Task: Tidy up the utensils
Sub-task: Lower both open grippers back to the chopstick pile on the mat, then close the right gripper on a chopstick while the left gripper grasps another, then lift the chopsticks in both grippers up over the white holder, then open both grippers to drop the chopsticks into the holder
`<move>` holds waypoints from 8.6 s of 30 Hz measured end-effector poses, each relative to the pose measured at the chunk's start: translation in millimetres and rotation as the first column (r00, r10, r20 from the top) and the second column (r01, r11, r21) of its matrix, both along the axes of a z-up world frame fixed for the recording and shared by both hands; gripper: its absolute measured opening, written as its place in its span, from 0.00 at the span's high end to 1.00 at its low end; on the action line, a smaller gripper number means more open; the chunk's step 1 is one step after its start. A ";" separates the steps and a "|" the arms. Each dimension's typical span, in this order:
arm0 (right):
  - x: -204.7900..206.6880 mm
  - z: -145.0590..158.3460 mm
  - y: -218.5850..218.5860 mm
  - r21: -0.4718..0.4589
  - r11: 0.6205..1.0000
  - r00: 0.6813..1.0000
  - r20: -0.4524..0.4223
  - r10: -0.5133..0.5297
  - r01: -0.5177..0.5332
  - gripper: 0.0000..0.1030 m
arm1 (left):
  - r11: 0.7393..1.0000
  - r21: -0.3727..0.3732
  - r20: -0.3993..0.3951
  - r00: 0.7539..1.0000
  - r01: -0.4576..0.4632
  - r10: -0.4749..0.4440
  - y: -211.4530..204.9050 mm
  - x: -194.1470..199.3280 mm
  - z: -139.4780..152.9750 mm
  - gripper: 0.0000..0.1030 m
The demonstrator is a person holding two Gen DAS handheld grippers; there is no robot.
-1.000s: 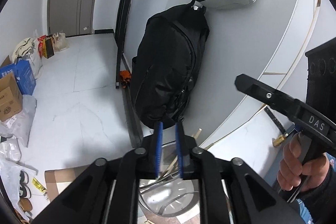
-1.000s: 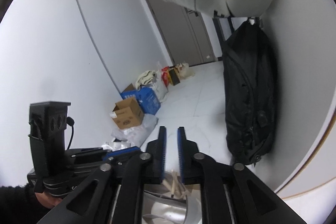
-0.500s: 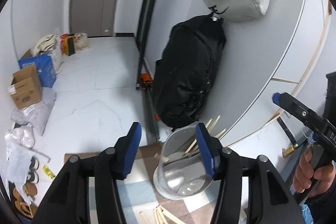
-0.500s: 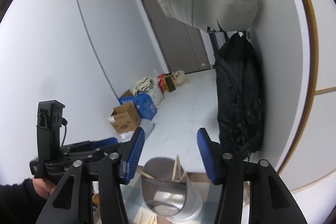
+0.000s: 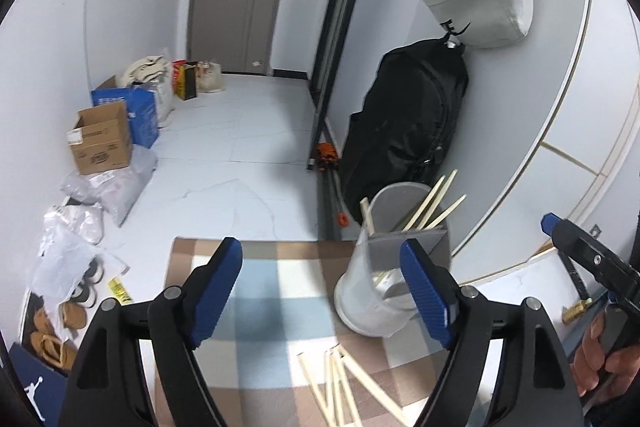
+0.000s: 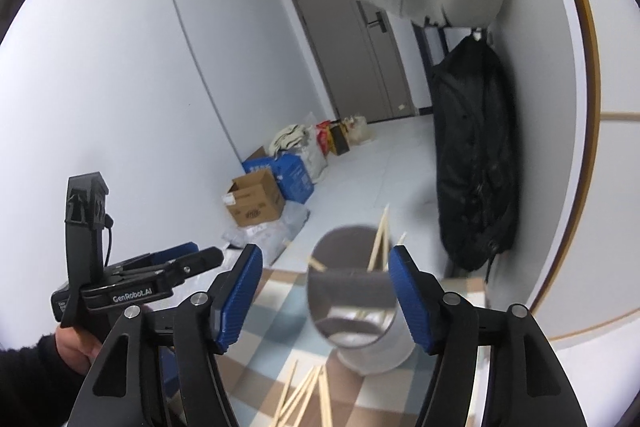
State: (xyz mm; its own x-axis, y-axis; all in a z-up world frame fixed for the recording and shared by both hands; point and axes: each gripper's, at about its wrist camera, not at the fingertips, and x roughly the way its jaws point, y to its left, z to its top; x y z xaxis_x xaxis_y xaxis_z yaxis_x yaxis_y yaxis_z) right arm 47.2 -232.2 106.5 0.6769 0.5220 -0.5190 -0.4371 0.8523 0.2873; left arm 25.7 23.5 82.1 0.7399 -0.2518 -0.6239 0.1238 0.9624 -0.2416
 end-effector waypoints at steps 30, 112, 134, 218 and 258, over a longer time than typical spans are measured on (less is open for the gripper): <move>14.6 -186.8 137.6 -0.236 0.927 0.876 -0.455 0.160 -0.292 0.60 | 0.984 0.019 -0.094 0.980 -0.176 0.177 77.4 -46.8 -79.9 0.18; -31.9 -53.4 -19.9 0.054 0.999 1.000 0.003 -0.004 0.004 0.95 | 0.943 0.305 -0.503 0.863 0.136 0.038 -42.6 12.6 -151.6 0.20; -33.1 -49.9 -30.1 0.078 0.996 1.000 0.000 -0.029 0.029 0.95 | 0.992 0.122 -0.386 0.922 0.031 0.019 -39.1 17.5 -125.5 1.00; 114.7 45.4 17.2 -0.103 0.994 0.997 0.057 0.048 -0.042 0.95 | 0.995 -0.004 0.174 0.980 0.100 -0.097 -69.6 94.6 49.2 1.00; 93.6 7.3 -11.7 -0.001 0.998 0.995 -0.078 -0.057 0.057 0.79 | 0.958 -0.153 0.001 0.970 0.241 -0.244 -39.3 81.9 25.9 0.65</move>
State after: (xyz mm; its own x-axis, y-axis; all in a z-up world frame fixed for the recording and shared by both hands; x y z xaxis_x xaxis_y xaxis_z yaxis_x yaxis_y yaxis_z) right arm 140.8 -243.9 113.8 0.6629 0.4846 -0.5708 -0.3643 0.8748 0.3195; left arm 107.6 -15.8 107.9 0.6338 -0.5146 -0.5775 0.3432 0.8562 -0.3862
